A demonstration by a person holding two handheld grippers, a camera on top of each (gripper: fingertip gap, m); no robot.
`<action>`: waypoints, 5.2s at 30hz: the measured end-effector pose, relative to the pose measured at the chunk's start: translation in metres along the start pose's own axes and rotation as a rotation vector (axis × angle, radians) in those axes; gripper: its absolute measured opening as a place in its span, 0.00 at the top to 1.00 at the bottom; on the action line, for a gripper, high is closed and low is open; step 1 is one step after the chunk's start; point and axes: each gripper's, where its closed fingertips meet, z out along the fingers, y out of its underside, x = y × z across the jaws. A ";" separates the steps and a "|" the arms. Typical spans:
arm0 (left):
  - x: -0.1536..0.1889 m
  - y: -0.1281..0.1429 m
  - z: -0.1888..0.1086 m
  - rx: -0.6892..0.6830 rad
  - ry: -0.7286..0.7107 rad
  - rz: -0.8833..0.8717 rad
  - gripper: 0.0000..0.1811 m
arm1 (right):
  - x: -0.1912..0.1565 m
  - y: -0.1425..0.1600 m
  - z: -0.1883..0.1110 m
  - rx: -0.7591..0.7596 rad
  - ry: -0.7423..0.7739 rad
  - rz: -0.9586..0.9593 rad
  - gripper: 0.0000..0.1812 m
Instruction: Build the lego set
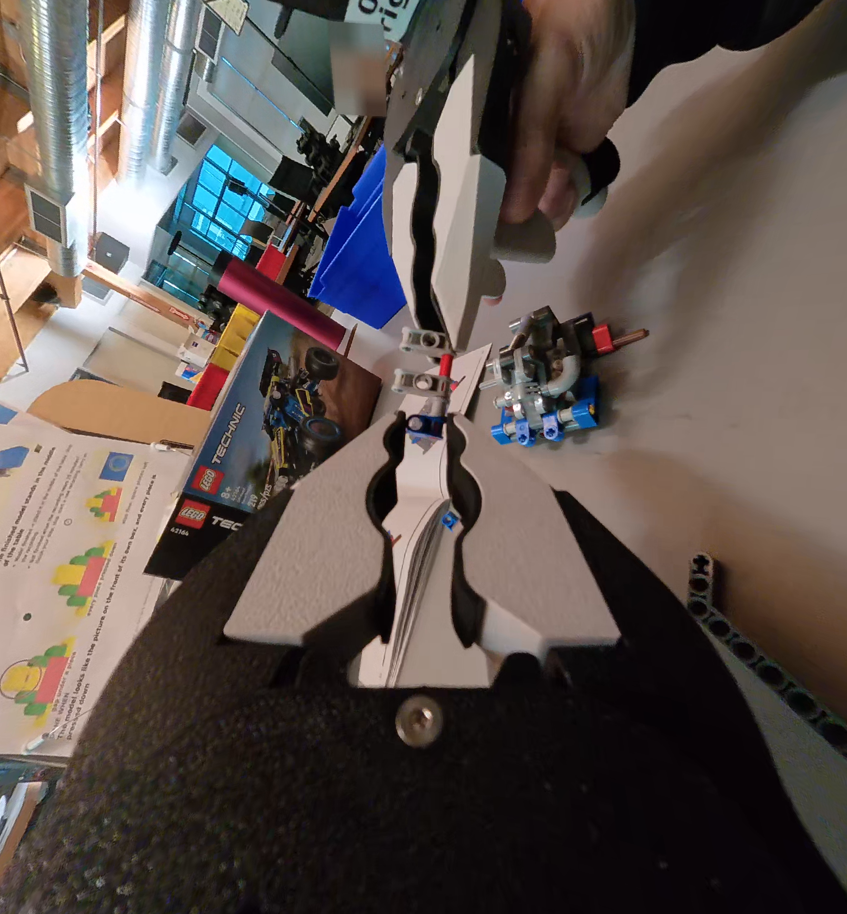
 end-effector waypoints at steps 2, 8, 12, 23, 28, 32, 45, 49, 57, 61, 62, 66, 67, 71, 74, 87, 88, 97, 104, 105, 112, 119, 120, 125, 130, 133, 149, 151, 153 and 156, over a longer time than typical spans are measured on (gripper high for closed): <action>0.003 0.000 0.001 0.006 0.023 -0.017 0.93 | 0.001 0.004 0.000 -0.028 0.012 -0.036 0.95; 0.019 0.003 0.002 0.032 0.288 -0.364 0.90 | -0.003 0.013 -0.001 -0.094 0.020 -0.241 0.97; 0.029 0.005 0.004 0.010 0.401 -0.406 0.92 | -0.009 0.012 0.000 -0.082 -0.010 -0.306 0.97; 0.046 0.044 0.009 -0.144 0.477 -0.412 0.97 | 0.024 0.049 -0.035 -0.341 0.123 -0.269 0.87; 0.054 0.050 0.017 -0.181 0.518 -0.448 0.97 | 0.019 0.066 -0.026 -0.377 0.052 -0.253 0.88; 0.055 0.051 0.020 -0.178 0.530 -0.454 0.97 | 0.022 0.078 -0.019 -0.423 0.049 -0.273 0.92; 0.056 0.042 0.025 -0.072 0.551 -0.466 0.97 | 0.021 0.077 -0.017 -0.343 -0.006 -0.237 0.97; 0.058 0.044 0.028 -0.087 0.570 -0.465 0.97 | 0.021 0.077 -0.017 -0.323 -0.016 -0.211 0.97; 0.062 0.047 0.036 -0.138 0.557 -0.425 0.97 | 0.023 0.077 -0.018 -0.273 -0.020 -0.217 0.97; 0.063 0.048 0.037 -0.155 0.555 -0.420 0.97 | 0.023 0.077 -0.018 -0.275 -0.019 -0.228 0.97; 0.063 0.048 0.037 -0.159 0.555 -0.415 0.97 | 0.023 0.077 -0.018 -0.275 -0.019 -0.232 0.97; 0.064 0.048 0.037 -0.175 0.562 -0.406 0.98 | 0.023 0.077 -0.018 -0.276 -0.018 -0.232 0.97; 0.064 0.048 0.037 -0.175 0.564 -0.406 0.98 | 0.023 0.077 -0.018 -0.276 -0.019 -0.232 0.97; 0.064 0.047 0.036 -0.172 0.579 -0.426 0.97 | 0.023 0.077 -0.018 -0.276 -0.019 -0.230 0.97; 0.063 0.048 0.038 -0.159 0.589 -0.476 0.98 | 0.025 0.077 -0.018 -0.275 -0.019 -0.209 0.97; 0.068 0.048 0.038 -0.169 0.578 -0.414 0.97 | 0.026 0.077 -0.018 -0.275 -0.019 -0.200 0.97; 0.068 0.048 0.038 -0.172 0.581 -0.414 0.97 | 0.026 0.077 -0.018 -0.275 -0.020 -0.198 0.97; 0.069 0.051 0.040 -0.192 0.592 -0.414 0.98 | 0.026 0.077 -0.018 -0.276 -0.027 -0.185 0.96; 0.069 0.052 0.041 -0.194 0.587 -0.396 0.98 | 0.026 0.077 -0.018 -0.278 -0.025 -0.191 0.97; 0.069 0.052 0.041 -0.192 0.587 -0.396 0.98 | 0.026 0.077 -0.018 -0.278 -0.025 -0.193 0.97; 0.069 0.052 0.041 -0.199 0.591 -0.403 0.98 | 0.026 0.077 -0.018 -0.279 -0.023 -0.194 0.96; 0.070 0.052 0.042 -0.216 0.598 -0.395 0.98 | 0.026 0.077 -0.019 -0.280 -0.023 -0.194 0.96; 0.069 0.052 0.042 -0.220 0.595 -0.391 0.98 | 0.026 0.077 -0.019 -0.280 -0.023 -0.195 0.96; 0.071 0.050 0.041 -0.192 0.608 -0.420 0.98 | 0.027 0.077 -0.019 -0.279 -0.025 -0.193 0.96; 0.073 0.049 0.039 -0.193 0.619 -0.431 0.96 | 0.026 0.077 -0.019 -0.278 -0.021 -0.200 0.96; 0.072 0.049 0.039 -0.191 0.609 -0.427 0.93 | 0.027 0.077 -0.019 -0.278 -0.022 -0.195 0.96; 0.056 0.048 0.033 -0.156 0.555 -0.504 0.84 | 0.027 0.077 -0.019 -0.278 -0.024 -0.192 0.96; 0.054 0.047 0.032 -0.149 0.548 -0.495 0.85 | 0.027 0.077 -0.019 -0.278 -0.024 -0.192 0.96; 0.054 0.047 0.031 -0.150 0.548 -0.492 0.85 | 0.027 0.077 -0.019 -0.277 -0.025 -0.191 0.97; 0.052 0.046 0.030 -0.136 0.545 -0.516 0.84 | 0.026 0.077 -0.019 -0.276 -0.029 -0.190 0.97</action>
